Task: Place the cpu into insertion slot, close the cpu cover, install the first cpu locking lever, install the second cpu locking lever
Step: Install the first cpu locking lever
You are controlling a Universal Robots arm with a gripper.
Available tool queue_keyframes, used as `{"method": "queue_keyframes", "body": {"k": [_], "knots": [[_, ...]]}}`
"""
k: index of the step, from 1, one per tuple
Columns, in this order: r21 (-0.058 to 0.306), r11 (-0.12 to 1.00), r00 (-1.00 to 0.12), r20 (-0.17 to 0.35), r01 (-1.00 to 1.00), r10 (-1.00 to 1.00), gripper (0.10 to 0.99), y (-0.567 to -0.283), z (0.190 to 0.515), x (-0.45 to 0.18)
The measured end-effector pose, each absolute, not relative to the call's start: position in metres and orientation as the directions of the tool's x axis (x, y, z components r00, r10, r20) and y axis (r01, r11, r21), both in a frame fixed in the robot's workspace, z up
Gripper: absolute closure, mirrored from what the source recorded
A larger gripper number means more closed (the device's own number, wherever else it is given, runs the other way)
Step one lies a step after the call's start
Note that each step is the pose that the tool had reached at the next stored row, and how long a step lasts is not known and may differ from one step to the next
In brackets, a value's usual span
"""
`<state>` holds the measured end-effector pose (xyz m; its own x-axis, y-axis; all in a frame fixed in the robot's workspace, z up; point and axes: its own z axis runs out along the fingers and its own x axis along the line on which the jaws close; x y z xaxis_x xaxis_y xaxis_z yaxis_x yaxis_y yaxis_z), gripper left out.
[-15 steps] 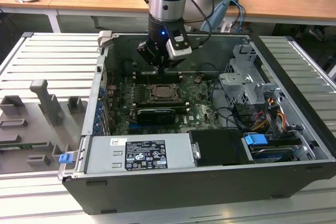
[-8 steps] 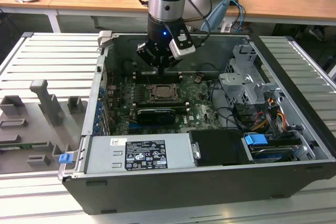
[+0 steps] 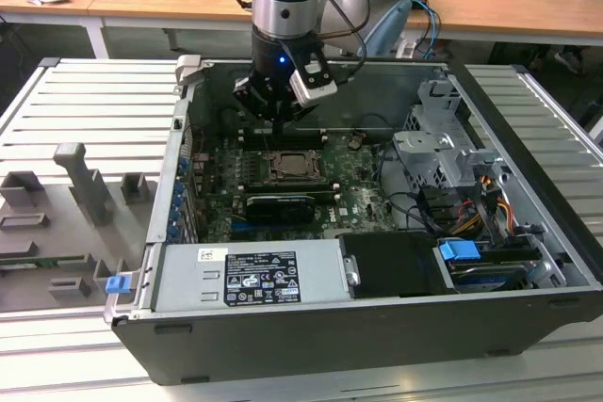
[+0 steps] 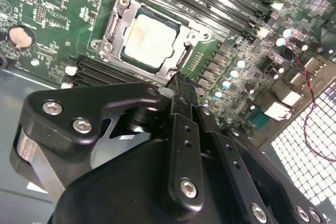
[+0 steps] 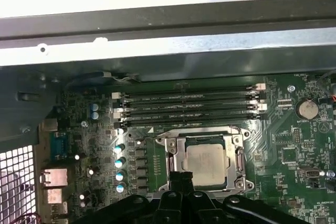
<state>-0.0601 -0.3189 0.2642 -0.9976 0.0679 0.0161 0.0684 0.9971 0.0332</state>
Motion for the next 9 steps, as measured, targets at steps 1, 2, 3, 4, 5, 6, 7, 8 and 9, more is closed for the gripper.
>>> {"method": "queue_keyframes", "body": {"k": [1, 2, 3, 4, 5, 6, 7, 8, 9], "knots": [[0.033, 0.997, -0.998, 0.016, 0.068, 0.068, 0.980, -0.319, 0.264, -0.062], [0.033, 0.997, -0.998, 0.016, 0.068, 0.068, 0.980, -0.319, 0.264, -0.064], [0.033, 0.997, -0.998, 0.016, 0.068, 0.068, 0.980, -0.319, 0.264, -0.065], [0.033, 0.997, -0.998, 0.016, 0.068, 0.068, 0.980, -0.319, 0.264, -0.066], [0.033, 0.997, -0.998, 0.016, 0.068, 0.068, 0.980, -0.319, 0.264, -0.068], [0.033, 0.997, -0.998, 0.016, 0.068, 0.068, 0.980, -0.319, 0.264, -0.071], [0.033, 0.997, -0.998, 0.016, 0.066, 0.066, 0.980, -0.319, 0.264, -0.075], [0.034, 0.998, -0.998, 0.016, 0.060, 0.059, 0.980, -0.319, 0.263, -0.076], [0.034, 0.998, -0.999, 0.016, 0.052, 0.051, 0.980, -0.319, 0.263, -0.076]]}}
